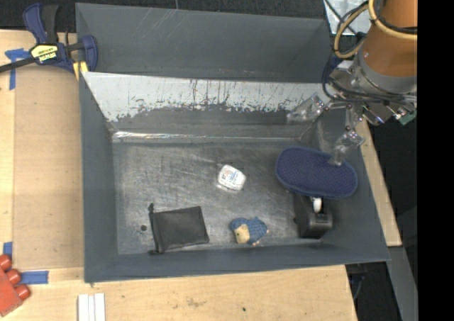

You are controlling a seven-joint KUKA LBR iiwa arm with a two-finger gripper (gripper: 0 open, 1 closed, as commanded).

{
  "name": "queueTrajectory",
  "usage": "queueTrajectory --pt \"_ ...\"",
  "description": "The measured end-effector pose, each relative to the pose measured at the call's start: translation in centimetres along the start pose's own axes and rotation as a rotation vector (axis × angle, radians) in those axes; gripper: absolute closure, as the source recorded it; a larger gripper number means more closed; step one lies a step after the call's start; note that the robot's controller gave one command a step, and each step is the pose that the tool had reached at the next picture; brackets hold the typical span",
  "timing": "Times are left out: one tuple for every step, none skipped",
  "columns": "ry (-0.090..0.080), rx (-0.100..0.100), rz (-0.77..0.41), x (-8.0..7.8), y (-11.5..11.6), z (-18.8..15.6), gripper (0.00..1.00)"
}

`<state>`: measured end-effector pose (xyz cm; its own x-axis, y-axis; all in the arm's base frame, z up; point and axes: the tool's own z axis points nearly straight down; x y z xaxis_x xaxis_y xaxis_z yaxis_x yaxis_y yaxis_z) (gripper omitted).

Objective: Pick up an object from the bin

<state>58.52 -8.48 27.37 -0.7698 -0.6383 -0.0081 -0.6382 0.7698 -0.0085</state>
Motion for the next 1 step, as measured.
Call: queueTrajectory --pt "-0.009 0.006 -0.118 0.5 -1.6 14.84 0.0"
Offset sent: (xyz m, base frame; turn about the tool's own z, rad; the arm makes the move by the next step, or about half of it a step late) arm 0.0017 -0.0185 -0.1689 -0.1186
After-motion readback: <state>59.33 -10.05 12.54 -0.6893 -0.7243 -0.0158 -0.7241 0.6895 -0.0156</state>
